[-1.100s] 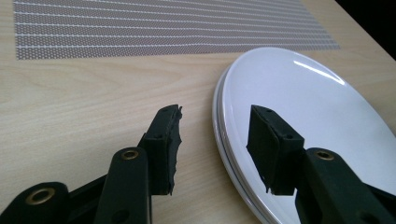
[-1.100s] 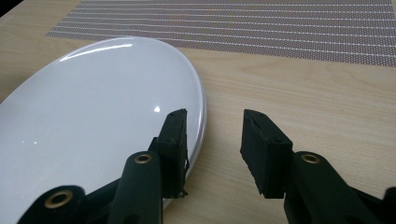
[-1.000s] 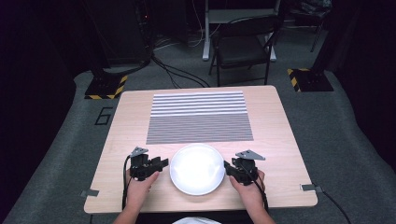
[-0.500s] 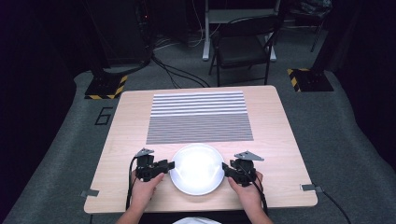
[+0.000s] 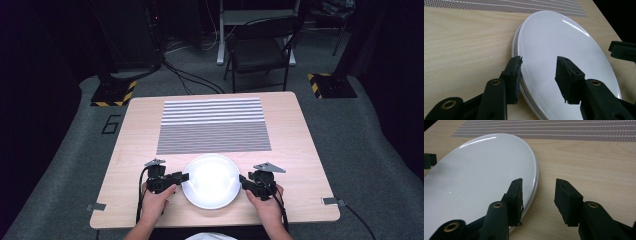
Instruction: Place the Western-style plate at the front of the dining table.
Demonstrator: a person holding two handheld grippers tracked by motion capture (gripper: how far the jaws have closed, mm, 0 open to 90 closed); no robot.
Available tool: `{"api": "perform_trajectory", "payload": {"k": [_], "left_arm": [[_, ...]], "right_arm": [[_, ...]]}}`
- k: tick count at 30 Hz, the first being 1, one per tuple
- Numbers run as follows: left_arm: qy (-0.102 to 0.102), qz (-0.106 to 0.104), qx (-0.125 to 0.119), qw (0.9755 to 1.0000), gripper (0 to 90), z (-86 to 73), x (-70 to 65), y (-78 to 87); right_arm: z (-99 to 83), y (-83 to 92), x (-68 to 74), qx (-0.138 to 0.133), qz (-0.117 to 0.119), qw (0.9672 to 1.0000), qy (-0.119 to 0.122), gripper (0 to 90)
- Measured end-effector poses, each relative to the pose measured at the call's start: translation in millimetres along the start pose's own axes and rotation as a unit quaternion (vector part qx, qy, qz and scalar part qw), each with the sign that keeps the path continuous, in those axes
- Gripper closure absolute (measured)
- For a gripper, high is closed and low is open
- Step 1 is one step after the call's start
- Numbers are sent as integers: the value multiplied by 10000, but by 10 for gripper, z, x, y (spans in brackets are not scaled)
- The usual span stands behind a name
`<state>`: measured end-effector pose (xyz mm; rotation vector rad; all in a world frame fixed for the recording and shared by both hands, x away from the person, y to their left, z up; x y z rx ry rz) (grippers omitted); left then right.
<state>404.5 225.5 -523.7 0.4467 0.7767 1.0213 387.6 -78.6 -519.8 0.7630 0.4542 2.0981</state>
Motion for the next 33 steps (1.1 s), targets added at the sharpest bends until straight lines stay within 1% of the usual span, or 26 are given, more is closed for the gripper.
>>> {"api": "perform_trajectory", "payload": {"k": [2,3,5,7,11,15,20,21,24,25,29,31,33], "left_arm": [[40,-68,38,10000,569,-6,-7,-3],[51,-70,31,10000,572,-7,-11,-5],[12,-65,24,10000,582,-11,-14,-13],[76,-97,73,9999,583,-21,-24,-14],[-3,-99,69,9999,586,-29,-19,-15],[1,-95,63,9999,586,-38,-40,-14],[-44,-113,49,9999,584,-46,-43,-15],[-89,-100,57,9999,584,-47,-39,-13],[-36,-119,75,9999,585,-52,-58,-13],[-53,-109,55,9999,584,-51,-58,-15],[-37,-106,39,9999,583,-53,-70,-19],[-81,-98,44,9999,582,-55,-75,-22],[-85,-89,35,9999,582,-58,-91,-29]], "right_arm": [[-6,-7,-4,8,18,10000,-31,573],[-9,-11,-6,20,38,10000,-63,571],[-16,-23,-8,32,83,9999,-110,566],[-21,-32,-10,61,86,9999,-108,561],[-49,-70,-6,132,128,9997,-133,552],[-77,-111,8,205,144,9996,-124,552],[-112,-164,27,332,204,9992,-115,540],[-117,-174,32,340,228,9991,-128,539],[-125,-192,49,386,308,9987,-155,542],[-130,-202,65,399,345,9984,-211,536],[-125,-191,82,367,271,9987,-240,534],[-119,-181,77,332,284,9985,-324,534],[-105,-170,69,296,293,9986,-333,534]]}}
Point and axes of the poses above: each handheld gripper's, and its own axes: y roughly backward along the jaws, z roughly out of its top, x roughly to its left, the point moved 4 cm from there along -y, roughly forward along the jaws, and after that the axes turned 11 degrees about z, right-handed, at the moved point
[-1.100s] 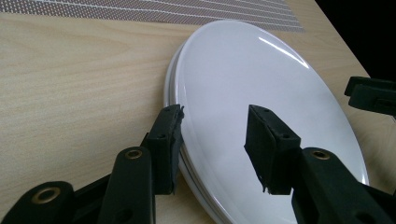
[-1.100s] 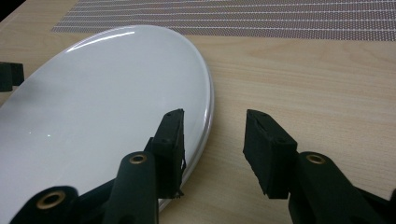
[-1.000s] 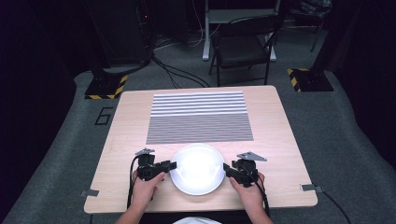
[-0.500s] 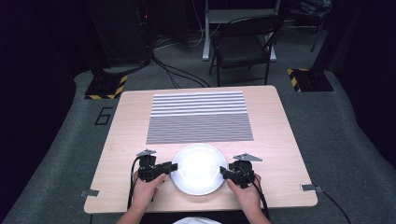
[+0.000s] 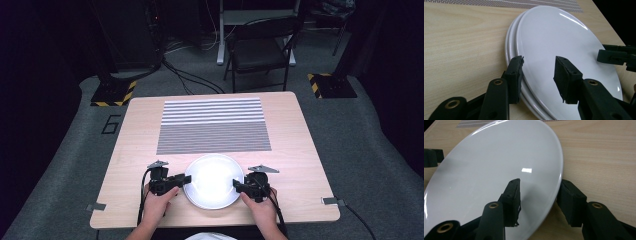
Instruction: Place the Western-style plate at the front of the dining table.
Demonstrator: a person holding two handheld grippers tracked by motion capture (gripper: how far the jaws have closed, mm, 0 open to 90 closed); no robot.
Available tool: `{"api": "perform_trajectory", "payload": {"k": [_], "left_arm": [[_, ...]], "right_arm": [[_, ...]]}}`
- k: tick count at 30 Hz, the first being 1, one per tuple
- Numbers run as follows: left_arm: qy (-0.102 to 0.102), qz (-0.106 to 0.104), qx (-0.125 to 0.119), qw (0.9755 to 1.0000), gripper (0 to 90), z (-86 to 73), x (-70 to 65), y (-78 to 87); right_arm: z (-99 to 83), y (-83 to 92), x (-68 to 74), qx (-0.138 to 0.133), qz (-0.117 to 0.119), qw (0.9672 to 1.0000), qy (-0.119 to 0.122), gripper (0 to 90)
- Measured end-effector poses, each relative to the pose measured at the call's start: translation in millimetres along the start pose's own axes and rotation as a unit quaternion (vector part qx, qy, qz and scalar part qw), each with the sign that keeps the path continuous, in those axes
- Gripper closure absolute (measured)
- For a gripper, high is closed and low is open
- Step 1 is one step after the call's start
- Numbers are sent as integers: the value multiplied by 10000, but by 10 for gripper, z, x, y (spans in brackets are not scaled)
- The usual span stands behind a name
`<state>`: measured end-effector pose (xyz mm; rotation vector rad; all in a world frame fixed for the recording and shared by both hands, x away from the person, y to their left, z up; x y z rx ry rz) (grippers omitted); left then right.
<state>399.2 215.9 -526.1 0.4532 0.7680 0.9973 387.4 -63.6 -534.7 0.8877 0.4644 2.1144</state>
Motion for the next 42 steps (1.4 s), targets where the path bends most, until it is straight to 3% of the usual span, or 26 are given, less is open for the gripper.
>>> {"api": "perform_trajectory", "payload": {"k": [1,9,18,26,32,42], "left_arm": [[-92,6,-3,10000,581,1,0,-9],[-58,-155,55,9998,580,-1,-102,-105],[-214,-315,108,9992,582,4,-215,-213],[-295,-390,141,9987,586,19,-260,-254],[-203,-450,158,9987,585,41,-267,-276],[-329,-471,183,9982,587,55,-314,-316]], "right_arm": [[6,8,2,-21,-8,10000,-18,534],[97,132,-56,-270,-45,9996,-83,534],[156,262,-151,-482,-120,9986,-198,535],[144,318,-195,-500,-194,9983,-232,535],[131,332,-207,-477,-225,9983,-256,535],[102,377,-253,-465,-284,9983,-208,543]]}}
Point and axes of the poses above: each handheld gripper's, and its own axes: y roughly backward along the jaws, z roughly out of its top, x roughly to its left, the point moved 4 cm from there along -y, roughly forward along the jaws, and after that the axes turned 11 degrees about z, right-handed, at the moved point
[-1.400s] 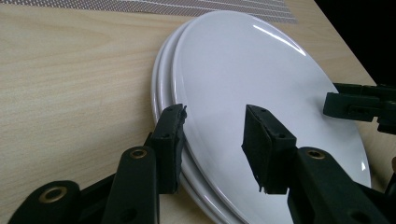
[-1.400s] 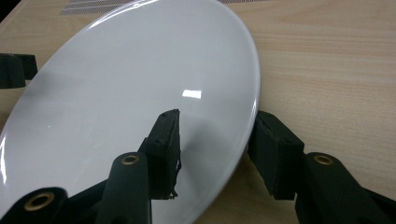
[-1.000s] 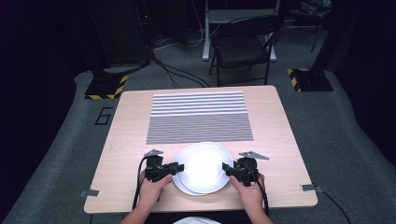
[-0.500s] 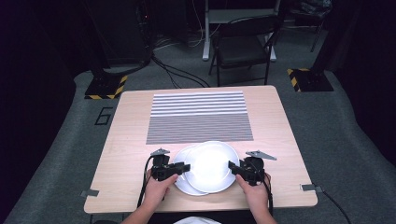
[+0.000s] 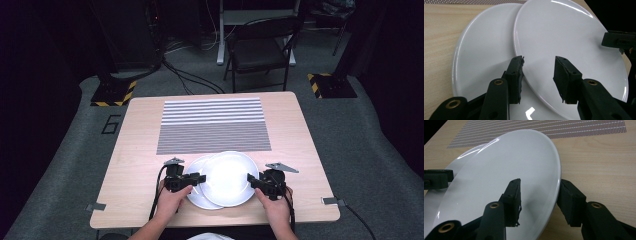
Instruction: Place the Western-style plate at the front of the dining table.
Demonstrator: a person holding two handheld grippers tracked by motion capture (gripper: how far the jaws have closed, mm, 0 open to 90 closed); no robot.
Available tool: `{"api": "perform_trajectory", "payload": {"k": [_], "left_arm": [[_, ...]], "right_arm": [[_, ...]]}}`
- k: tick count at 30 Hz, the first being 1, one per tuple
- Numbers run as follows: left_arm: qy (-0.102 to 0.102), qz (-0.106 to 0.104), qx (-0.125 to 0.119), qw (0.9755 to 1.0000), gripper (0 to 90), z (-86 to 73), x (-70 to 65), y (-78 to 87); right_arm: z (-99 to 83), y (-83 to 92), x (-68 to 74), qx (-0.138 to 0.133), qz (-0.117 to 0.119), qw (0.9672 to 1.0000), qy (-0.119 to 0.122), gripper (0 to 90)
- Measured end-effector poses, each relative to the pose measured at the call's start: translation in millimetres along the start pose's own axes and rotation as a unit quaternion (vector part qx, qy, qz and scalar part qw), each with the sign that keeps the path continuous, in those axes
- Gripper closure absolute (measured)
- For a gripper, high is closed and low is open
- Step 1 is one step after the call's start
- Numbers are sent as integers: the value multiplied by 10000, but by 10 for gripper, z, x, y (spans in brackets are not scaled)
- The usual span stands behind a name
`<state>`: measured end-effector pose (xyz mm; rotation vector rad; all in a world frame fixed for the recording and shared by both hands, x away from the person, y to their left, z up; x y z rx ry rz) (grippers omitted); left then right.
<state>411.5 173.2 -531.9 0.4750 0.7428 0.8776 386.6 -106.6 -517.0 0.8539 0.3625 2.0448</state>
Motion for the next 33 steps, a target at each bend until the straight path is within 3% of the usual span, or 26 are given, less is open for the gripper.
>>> {"api": "perform_trajectory", "payload": {"k": [5,13,22,25,33], "left_arm": [[-45,-23,22,10000,588,-2,-16,-12],[-3,-46,36,10000,590,12,-32,-35],[-93,-110,67,9999,591,13,-86,-59],[-102,-104,-14,9999,598,19,-99,-50],[-134,-168,131,9997,591,-47,-155,-48]], "right_arm": [[-22,53,-9,5,18,10000,-5,538],[-154,192,59,173,-158,9997,77,536],[-201,258,81,197,-114,9997,119,609],[-208,268,46,168,-94,9998,21,614],[-256,237,-22,183,-98,9994,-274,596]]}}
Point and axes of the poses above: each handheld gripper's, and its own axes: y roughly backward along the jaws, z roughly out of its top, x roughly to its left, the point moved 4 cm from there along -y, roughly forward along the jaws, and after that the axes turned 11 degrees about z, right-handed, at the moved point
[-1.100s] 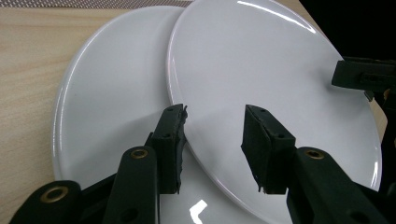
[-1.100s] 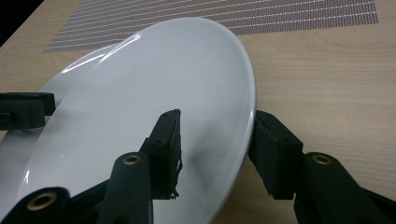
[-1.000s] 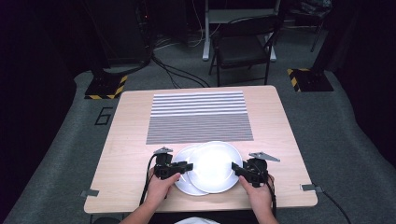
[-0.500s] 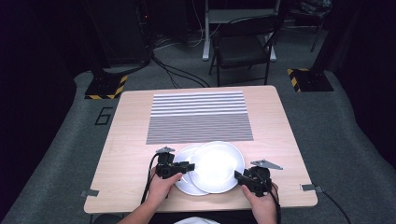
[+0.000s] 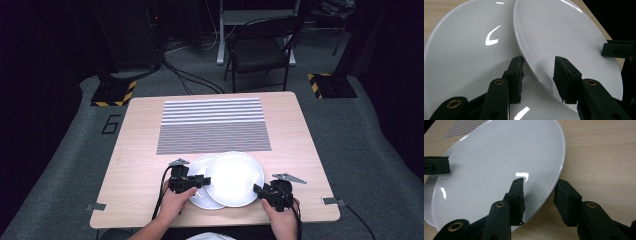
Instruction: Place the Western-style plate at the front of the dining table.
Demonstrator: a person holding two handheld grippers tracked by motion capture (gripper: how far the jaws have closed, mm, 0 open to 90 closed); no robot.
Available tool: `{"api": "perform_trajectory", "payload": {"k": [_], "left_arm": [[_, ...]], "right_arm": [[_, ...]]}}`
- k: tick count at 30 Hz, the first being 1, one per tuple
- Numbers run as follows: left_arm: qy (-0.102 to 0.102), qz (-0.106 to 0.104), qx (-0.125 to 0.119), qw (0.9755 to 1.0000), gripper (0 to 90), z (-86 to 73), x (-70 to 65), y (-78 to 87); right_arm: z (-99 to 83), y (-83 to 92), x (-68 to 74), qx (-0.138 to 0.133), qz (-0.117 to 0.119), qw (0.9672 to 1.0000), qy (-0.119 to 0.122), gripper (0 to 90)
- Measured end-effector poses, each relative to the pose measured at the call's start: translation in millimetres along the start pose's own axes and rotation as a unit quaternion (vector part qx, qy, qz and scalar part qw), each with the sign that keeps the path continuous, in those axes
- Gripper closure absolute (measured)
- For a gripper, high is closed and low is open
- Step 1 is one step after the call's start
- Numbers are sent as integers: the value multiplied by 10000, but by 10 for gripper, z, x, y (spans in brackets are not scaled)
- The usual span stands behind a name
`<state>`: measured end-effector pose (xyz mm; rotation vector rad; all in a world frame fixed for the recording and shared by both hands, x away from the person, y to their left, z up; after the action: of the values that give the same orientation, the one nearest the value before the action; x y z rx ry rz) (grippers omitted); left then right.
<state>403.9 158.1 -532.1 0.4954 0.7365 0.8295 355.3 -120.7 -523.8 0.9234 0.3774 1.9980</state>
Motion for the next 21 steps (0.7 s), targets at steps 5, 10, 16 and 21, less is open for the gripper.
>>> {"api": "perform_trajectory", "payload": {"k": [5,10,16,21], "left_arm": [[-93,-8,41,9999,576,-81,-101,-17],[-115,48,-25,9999,567,-117,-139,4],[-54,107,-69,9999,555,-147,-154,-8],[-1,72,-125,9999,553,-159,-181,-6]], "right_arm": [[-12,-8,-8,-9,-12,10000,-13,593],[-29,-16,-5,-12,-44,10000,-11,583],[-46,-30,29,-42,-69,10000,-23,564],[-65,-44,37,-38,-67,9999,-114,559]]}}
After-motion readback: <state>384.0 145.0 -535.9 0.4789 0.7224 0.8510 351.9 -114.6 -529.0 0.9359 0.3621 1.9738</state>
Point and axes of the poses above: each handheld gripper's, and its own axes: y roughly backward along the jaws, z roughly out of its top, x roughly to its left, the point moved 4 cm from there along -y, roughly forward along the jaws, and after that the axes turned 11 degrees about z, right-handed, at the moved point
